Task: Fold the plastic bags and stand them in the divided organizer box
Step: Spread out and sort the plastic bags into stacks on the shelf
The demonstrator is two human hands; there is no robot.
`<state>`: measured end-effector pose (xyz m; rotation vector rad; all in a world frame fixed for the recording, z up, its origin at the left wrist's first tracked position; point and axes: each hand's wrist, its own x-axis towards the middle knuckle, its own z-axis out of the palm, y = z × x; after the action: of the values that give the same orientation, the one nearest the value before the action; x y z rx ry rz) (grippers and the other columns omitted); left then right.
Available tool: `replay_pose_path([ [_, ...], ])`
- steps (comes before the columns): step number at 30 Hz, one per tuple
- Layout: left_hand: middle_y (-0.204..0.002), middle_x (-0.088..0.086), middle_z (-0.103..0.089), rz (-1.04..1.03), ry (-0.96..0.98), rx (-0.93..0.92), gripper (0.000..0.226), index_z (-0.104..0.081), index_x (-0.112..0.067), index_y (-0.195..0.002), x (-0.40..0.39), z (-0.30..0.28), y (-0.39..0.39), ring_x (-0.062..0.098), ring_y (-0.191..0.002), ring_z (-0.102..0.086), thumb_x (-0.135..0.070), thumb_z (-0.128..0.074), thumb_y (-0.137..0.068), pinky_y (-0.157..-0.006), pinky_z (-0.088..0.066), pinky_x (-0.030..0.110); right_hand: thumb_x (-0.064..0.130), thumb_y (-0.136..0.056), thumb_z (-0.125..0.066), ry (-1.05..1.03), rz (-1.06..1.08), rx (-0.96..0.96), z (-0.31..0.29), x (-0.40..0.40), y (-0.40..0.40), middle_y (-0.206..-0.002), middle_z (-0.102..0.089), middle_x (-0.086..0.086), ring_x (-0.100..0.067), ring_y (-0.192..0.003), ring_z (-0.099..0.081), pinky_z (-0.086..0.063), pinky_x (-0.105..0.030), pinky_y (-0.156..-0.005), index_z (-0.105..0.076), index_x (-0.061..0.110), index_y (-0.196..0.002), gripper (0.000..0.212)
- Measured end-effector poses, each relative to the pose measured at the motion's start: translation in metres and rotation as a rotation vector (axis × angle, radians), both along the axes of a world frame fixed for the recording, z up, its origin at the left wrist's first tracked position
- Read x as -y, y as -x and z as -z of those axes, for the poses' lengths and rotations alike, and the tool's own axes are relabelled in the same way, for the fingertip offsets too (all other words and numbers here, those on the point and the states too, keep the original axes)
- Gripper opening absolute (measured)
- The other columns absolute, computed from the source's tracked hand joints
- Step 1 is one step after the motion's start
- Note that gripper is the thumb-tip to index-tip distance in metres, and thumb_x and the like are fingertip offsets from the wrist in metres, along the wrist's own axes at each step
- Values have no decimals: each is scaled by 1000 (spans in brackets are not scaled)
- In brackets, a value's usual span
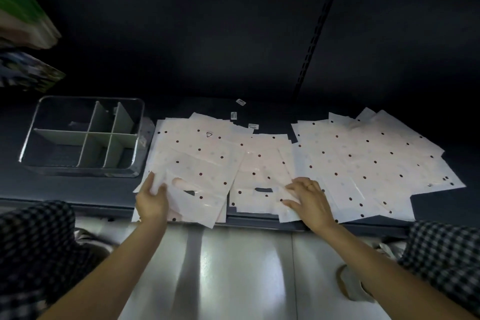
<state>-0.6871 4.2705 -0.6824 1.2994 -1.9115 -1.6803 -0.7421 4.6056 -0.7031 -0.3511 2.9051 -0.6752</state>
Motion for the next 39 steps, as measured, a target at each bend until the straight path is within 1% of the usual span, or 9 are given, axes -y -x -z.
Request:
replay_pose_path([
  [6, -153, 15, -17, 166, 181, 161, 57, -31, -40, -143, -3, -6, -9, 30, -141, -12, -51, -50, -91, -110, -23, 52, 21, -88, -64, 177, 201, 52, -8, 2, 2, -87, -54, -1, -19, -84, -52, -39, -24, -66, -66, 10, -84, 12],
  [13, -159, 5, -6, 314, 637, -41, 76, -31, -33, -145, -13, -34, -12, 28, -144, -8, -44, -69, -80, -116, -16, 50, 24, -93, -56, 642, 546, 47, -59, 33, 21, -68, -57, 3, -15, -66, -52, -39, -24, -58, -57, 10, -82, 17],
  [18, -154, -19, -16, 1122, 4, -117, 114, -9, -41, -147, -75, -50, -13, -1, -141, -17, -37, -85, -62, -111, -20, 19, 14, -96, -51, 1318, 604, 551, -103, 83, 19, -75, -66, -9, -13, -55, -63, -52, -22, -51, -55, 5, -95, 10],
  [21, -139, -5, -48, 1071, -152, -211, 90, -33, -24, -141, -105, -52, -8, 10, -129, -45, -19, -83, -67, -104, -39, 26, 13, -96, -52, 1483, 490, 750, -116, 105, 14, -77, -72, -12, -18, -67, -71, -55, -22, -57, -57, 0, -102, 15],
  [24, -114, 4, -65, 765, -60, -280, 56, -50, -15, -124, -94, -64, 9, 20, -103, -62, 3, -73, -75, -83, -52, 21, 20, -97, -50, 1440, 366, 781, -117, 112, 16, -95, -71, -17, -23, -87, -71, -58, -28, -75, -56, 2, -103, 19],
  [27, -113, 12, -65, 649, -23, -243, 62, -44, -18, -135, -54, -72, 29, 14, -84, -64, 5, -66, -81, -69, -54, 18, 22, -96, -51, 1225, 401, 646, -104, 108, 29, -115, -64, -13, -20, -103, -62, -51, -29, -88, -55, 8, -111, 21],
  [31, -130, 19, -54, 639, 141, -8, 67, -33, -25, -143, 8, -60, 57, 31, -102, -59, -4, -64, -87, -89, -51, 40, 20, -96, -51, 990, 489, 539, -76, 107, 43, -117, -53, -3, -12, -95, -53, -45, -25, -85, -52, 12, -119, 24],
  [35, -144, 12, -42, 666, 406, 216, 65, -27, -20, -148, 47, -41, 80, 34, -121, -48, -10, -58, -92, -93, -44, 40, 28, -95, -51, 809, 464, 531, -54, 125, 55, -132, -47, -2, -16, -113, -49, -40, -30, -99, -43, 17, -133, 40],
  [39, -136, 16, -50, 693, 610, 337, 61, -23, -15, -149, 58, -26, 95, 36, -114, -53, -17, -53, -95, -91, -42, 39, 30, -94, -55, 693, 427, 551, -42, 146, 66, -144, -39, -5, -22, -127, -44, -35, -29, -101, -36, 17, -139, 51],
])
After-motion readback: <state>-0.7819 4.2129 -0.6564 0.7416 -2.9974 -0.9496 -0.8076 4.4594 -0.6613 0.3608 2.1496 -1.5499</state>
